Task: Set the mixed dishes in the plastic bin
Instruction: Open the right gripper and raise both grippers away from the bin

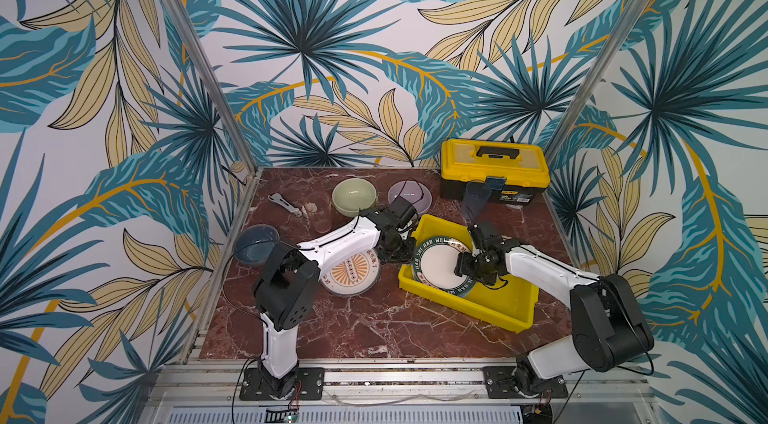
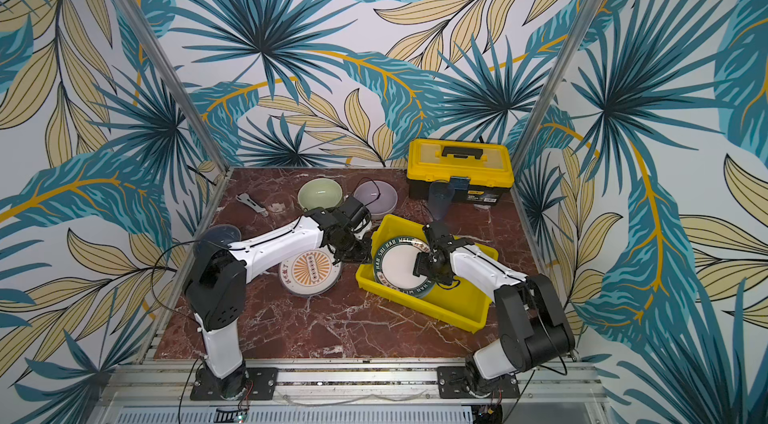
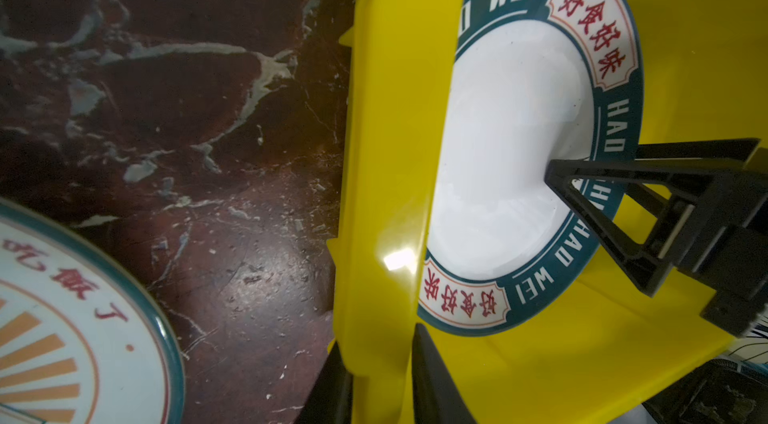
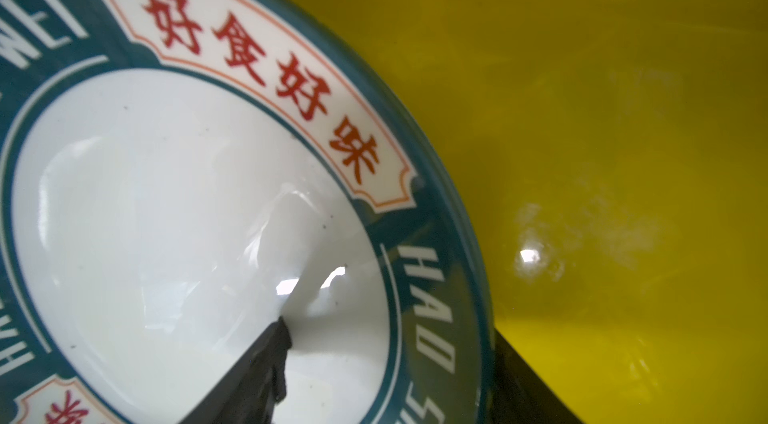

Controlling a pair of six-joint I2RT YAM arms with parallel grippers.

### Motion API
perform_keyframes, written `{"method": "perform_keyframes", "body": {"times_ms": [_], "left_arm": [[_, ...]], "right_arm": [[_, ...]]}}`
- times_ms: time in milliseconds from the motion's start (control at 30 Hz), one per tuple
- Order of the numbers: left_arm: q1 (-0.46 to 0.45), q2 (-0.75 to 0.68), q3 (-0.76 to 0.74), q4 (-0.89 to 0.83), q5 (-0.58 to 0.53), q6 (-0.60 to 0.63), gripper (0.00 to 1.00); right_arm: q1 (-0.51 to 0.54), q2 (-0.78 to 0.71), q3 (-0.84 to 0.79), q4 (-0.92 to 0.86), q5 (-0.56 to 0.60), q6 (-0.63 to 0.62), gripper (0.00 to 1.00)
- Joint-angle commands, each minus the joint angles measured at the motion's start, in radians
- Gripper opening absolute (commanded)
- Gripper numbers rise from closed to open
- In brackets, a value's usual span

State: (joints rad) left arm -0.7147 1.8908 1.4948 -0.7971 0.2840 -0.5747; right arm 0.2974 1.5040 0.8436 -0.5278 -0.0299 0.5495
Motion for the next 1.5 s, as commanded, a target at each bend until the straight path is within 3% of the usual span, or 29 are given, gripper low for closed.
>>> {"method": "perform_keyframes", "body": {"times_ms": [0,567,700,833,967,1267,1467], "left_arm": [[-0.019,0.009,0.027,0.062,0.040,-0.011,0.25],[-0.009,-0.009,0.039,0.062,0.033,0.000,0.30],[0.030,-0.056,0.013,0.061,0.035,0.007,0.36],[0.101,-0.147,-0.040,0.061,0.031,0.023,0.49],[0.191,-0.258,-0.114,0.042,-0.010,0.032,0.56],[0.405,-0.491,-0.424,0.006,-0.165,-0.031,0.53],[0.514,-0.549,-0.575,0.011,-0.204,-0.048,0.51]], "right_arm": [[0.012,0.022,0.019,0.048,-0.023,0.013,0.71],[0.005,-0.157,0.120,-0.202,0.141,-0.068,0.74],[0.009,-0.182,0.174,-0.206,0.076,-0.122,0.72],[0.055,-0.173,0.259,-0.186,0.013,-0.159,0.66],[0.170,-0.104,0.398,-0.199,0.032,-0.176,0.62],[0.353,0.185,0.686,-0.155,-0.009,-0.205,0.56],[0.414,0.406,0.853,-0.125,-0.031,-0.187,0.53]]}}
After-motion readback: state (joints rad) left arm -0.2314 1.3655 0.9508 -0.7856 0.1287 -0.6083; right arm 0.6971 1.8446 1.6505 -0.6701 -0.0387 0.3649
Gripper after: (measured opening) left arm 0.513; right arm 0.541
